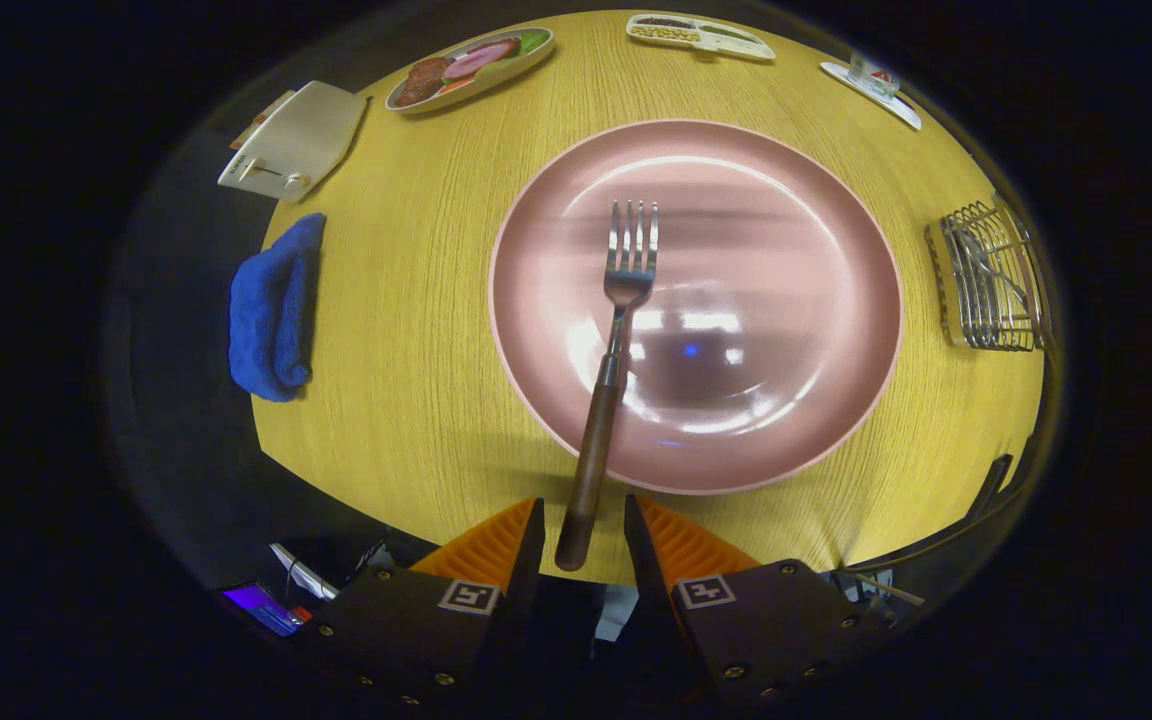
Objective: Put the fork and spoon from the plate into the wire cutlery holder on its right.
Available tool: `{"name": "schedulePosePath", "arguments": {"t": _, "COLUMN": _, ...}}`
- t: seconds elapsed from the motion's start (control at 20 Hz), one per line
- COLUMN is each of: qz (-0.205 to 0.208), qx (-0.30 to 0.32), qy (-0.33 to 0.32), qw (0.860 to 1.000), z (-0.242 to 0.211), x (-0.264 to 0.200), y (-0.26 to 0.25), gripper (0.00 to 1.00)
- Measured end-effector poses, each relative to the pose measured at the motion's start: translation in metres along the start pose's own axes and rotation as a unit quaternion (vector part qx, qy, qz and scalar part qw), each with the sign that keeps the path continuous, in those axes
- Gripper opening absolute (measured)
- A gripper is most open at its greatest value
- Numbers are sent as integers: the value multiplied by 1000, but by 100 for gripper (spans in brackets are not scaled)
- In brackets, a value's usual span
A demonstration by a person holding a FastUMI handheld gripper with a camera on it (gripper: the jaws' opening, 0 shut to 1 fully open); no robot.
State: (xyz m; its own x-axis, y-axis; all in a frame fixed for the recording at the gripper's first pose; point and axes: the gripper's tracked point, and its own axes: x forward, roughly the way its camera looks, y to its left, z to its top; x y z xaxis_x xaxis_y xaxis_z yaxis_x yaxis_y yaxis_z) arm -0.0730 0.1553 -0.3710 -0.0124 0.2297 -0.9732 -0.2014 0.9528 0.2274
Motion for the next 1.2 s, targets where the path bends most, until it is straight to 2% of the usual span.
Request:
{"name": "schedulePosePath", "arguments": {"t": 0.05, "qz": 4, "qx": 3, "qy": 1, "qw": 1000, "z": 1, "x": 5, "y": 0, "gripper": 50}}
{"name": "schedulePosePath", "arguments": {"t": 0.15, "qz": 14, "qx": 17, "qy": 8, "qw": 1000, "z": -3, "x": 6, "y": 1, "gripper": 20}}
{"name": "schedulePosePath", "arguments": {"t": 0.25, "qz": 5, "qx": 8, "qy": 8, "qw": 1000, "z": -8, "x": 6, "y": -1, "gripper": 23}}
{"name": "schedulePosePath", "arguments": {"t": 0.35, "qz": 7, "qx": 6, "qy": 4, "qw": 1000, "z": -6, "x": 5, "y": -1, "gripper": 10}}
{"name": "schedulePosePath", "arguments": {"t": 0.5, "qz": 13, "qx": 11, "qy": 4, "qw": 1000, "z": -7, "x": 3, "y": 2, "gripper": 7}}
{"name": "schedulePosePath", "arguments": {"t": 0.65, "qz": -6, "qx": 8, "qy": -5, "qw": 1000, "z": -6, "x": 2, "y": -4, "gripper": 7}}
{"name": "schedulePosePath", "arguments": {"t": 1.2, "qz": 3, "qx": 11, "qy": -22, "qw": 1000, "z": -1, "x": -15, "y": -5, "gripper": 7}}
